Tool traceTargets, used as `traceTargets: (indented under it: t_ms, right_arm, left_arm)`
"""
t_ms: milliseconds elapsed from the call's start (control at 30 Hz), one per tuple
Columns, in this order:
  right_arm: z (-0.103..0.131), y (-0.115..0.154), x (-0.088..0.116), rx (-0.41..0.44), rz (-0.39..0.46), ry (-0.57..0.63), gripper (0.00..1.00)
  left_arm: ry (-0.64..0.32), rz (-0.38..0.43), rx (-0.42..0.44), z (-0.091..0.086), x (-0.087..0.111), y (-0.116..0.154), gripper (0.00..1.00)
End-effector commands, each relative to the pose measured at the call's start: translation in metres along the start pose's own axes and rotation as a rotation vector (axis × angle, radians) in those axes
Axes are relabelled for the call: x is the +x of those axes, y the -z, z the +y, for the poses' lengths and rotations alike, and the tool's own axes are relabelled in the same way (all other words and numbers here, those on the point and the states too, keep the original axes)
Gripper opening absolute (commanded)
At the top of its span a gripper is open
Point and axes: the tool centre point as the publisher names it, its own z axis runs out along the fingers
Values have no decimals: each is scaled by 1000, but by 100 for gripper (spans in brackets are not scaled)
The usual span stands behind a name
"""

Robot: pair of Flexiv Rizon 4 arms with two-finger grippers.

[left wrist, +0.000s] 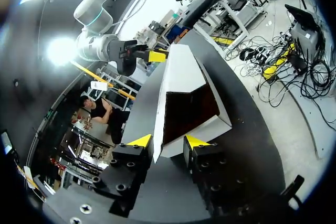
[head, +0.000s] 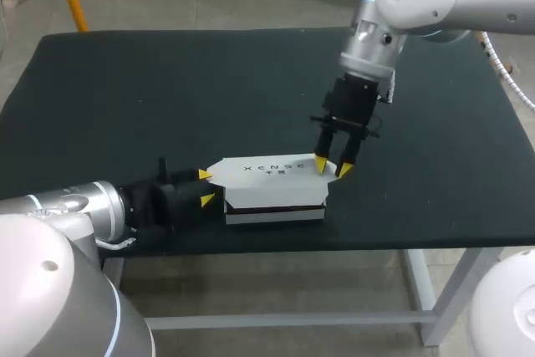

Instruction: Assemble the packaging by folding the flat box into shape, placing the metal phone stand inside, and closing the box properly

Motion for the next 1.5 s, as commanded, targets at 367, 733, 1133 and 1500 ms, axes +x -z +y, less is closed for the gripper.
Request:
traceTargets:
  t_ms: [367,733,1133,1500]
  right_arm:
    - [-2,-2,-2,-9,3,-1,43]
    - [-3,-2,-2,-12,3,-6,43]
    - [-2,-5,-2,-10,4,-13,43]
    - [-1,-6,-2,-12,3,-24,44]
  left_arm:
    - [211,442,-36,14,-34,42,100]
    - [312,572,-147,30,-49,40,100]
    - [345,592,-116,29,-52,40,100]
    - [1008,509,-540,26,-88,15,100]
